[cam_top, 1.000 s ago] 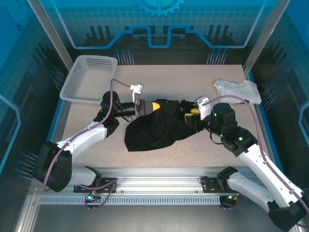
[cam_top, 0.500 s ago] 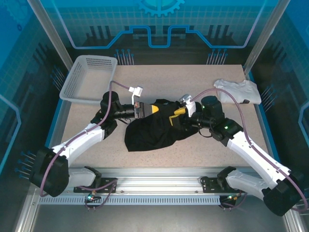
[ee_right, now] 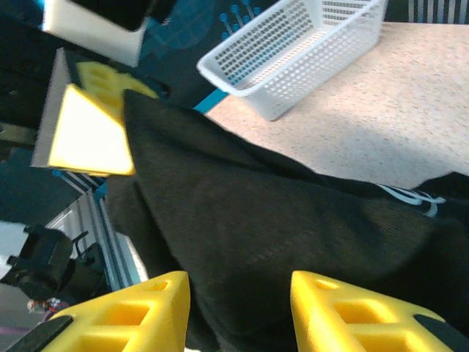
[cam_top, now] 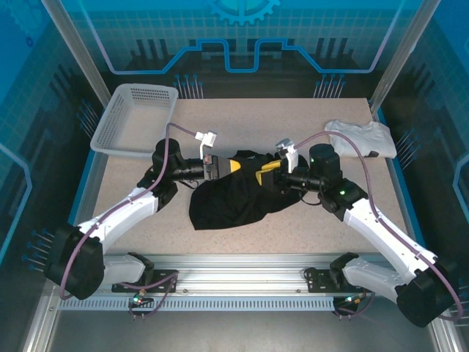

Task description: Fold the inside-out t-shirt

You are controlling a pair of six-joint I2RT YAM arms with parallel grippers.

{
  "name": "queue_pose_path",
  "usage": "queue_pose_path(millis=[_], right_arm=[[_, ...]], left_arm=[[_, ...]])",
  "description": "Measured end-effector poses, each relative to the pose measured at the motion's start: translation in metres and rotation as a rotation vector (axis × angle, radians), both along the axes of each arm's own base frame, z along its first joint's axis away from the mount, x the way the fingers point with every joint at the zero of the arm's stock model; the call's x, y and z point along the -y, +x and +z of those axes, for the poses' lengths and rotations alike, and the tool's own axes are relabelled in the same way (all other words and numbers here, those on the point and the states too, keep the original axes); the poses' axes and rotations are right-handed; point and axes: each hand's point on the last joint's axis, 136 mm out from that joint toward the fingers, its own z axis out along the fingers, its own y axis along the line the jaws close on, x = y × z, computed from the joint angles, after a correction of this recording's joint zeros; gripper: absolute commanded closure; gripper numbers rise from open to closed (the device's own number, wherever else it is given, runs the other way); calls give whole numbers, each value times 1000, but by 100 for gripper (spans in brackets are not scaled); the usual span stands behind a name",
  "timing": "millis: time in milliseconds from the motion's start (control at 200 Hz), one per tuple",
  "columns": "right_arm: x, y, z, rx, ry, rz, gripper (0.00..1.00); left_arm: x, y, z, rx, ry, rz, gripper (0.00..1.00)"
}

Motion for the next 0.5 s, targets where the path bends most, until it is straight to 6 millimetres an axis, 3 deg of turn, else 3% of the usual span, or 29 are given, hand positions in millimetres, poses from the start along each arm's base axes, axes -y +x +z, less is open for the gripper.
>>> queue_pose_path(millis=[115,255,500], right_arm=[[7,5,-6,-33,6,-36,56],[2,5,-16,-87,33,-15,55],[-7,1,-13,-111,94,37,64]], left_arm=[[0,0,0,0,0,1,100],[0,1,0,0,0,3,100],[0,1,0,1,0,8,100]])
